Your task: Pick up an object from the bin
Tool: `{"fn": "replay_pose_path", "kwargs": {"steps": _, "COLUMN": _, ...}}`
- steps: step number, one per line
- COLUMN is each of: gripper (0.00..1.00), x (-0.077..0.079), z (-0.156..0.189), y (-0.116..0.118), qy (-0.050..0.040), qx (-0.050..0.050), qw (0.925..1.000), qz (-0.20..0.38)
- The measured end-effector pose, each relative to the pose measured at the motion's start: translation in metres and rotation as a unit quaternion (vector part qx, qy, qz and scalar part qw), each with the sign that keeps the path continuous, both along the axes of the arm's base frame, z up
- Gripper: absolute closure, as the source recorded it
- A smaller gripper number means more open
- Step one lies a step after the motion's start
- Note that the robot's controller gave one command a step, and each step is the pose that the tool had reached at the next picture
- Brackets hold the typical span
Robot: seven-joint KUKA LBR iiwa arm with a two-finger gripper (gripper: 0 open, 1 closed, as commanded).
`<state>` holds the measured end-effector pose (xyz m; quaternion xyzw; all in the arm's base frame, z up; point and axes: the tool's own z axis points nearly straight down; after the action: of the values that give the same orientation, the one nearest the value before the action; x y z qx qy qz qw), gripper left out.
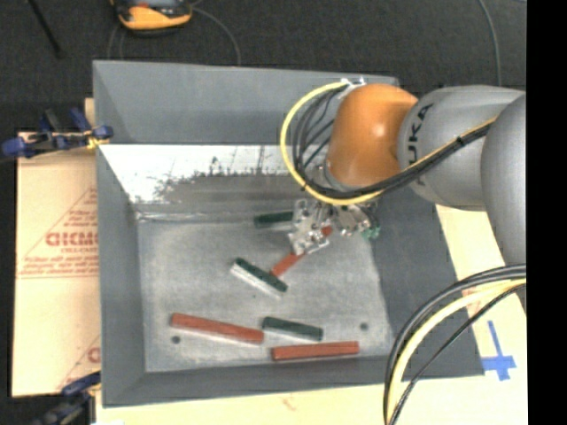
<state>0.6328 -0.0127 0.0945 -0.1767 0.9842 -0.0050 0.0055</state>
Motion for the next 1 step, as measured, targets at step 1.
{"fn": "replay_pose_path", "kwargs": {"steps": 1, "gripper": 1.00, "x": -0.0006, "z": 0.0044, "y": 0.0003, "qy": 0.0027, "qx": 0.001, "qw": 1.0000, "qz": 0.001}}
